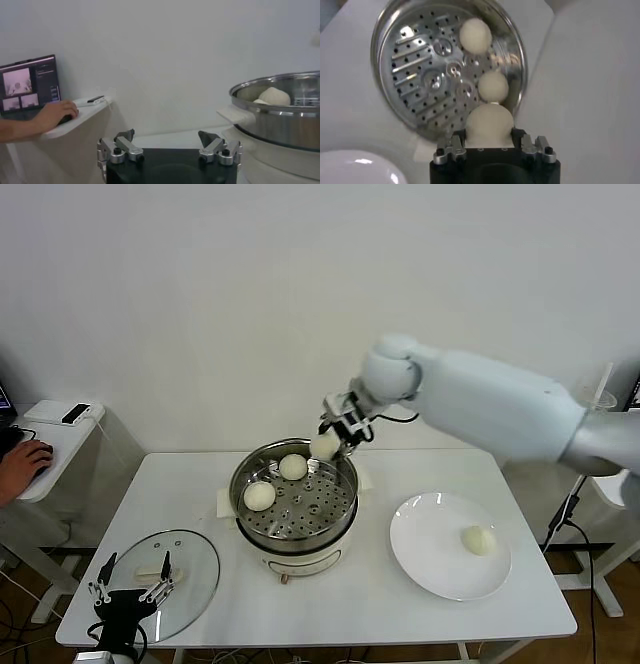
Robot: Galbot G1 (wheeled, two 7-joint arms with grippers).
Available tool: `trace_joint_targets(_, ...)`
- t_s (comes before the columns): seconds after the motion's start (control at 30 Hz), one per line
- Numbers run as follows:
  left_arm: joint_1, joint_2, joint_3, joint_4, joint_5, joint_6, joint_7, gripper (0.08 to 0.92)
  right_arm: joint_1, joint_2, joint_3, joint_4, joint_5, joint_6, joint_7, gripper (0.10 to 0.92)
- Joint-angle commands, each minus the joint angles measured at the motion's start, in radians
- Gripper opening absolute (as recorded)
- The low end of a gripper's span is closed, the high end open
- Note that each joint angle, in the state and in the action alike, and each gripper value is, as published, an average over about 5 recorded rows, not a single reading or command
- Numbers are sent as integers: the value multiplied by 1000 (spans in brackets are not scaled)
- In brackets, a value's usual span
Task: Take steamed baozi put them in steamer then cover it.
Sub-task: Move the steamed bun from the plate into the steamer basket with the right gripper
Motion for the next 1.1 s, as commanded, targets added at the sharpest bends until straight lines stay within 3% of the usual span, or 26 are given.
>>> trace_joint_targets(0.03,0,-1,-6,2,-4,-1,0,823,-13,102,-84,-20,-60,171,44,568)
trace_joint_targets(0.53,-6,-8,-7,11,-10,-3,-1,823,-61,92,-132,48,-254,367,91,569)
trace_joint_targets(1.1,-5,-9,-9,11,-12,-3,0,823,-45,94,-163,77,-221,467,60,578)
